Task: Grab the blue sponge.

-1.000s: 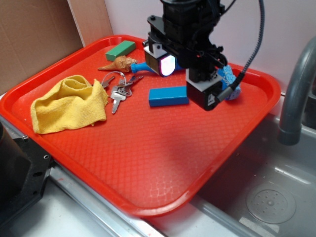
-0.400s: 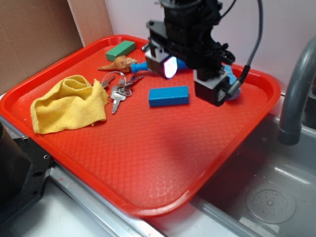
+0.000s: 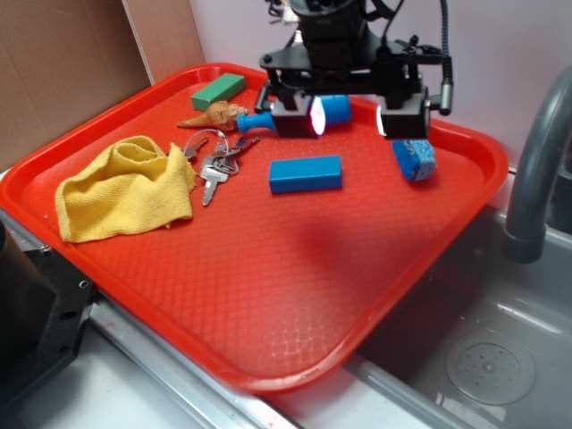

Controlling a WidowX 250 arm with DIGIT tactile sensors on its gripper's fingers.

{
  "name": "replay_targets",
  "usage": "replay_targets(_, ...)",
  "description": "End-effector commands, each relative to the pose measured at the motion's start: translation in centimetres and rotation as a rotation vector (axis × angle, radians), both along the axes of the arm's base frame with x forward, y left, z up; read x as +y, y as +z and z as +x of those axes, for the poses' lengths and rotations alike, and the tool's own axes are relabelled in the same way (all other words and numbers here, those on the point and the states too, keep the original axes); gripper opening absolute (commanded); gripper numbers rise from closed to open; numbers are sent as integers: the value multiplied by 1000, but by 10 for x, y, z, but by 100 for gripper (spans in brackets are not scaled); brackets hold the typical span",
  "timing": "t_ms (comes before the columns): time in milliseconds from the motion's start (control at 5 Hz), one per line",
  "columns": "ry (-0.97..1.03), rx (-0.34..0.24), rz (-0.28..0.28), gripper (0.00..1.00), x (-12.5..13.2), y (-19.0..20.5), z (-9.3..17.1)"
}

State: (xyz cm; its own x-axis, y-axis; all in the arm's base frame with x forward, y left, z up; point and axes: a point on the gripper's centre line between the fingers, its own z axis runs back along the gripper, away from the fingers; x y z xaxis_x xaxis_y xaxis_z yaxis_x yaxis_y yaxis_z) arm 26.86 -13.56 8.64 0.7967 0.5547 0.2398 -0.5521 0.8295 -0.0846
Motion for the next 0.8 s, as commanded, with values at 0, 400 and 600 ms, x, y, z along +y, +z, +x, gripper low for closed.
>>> replay_targets(0, 81, -21, -16, 100, -7, -14, 41)
replay_targets(400, 65, 7, 15, 100, -5, -32, 60)
replay_targets(600, 58, 41, 27, 100, -3, -48, 71)
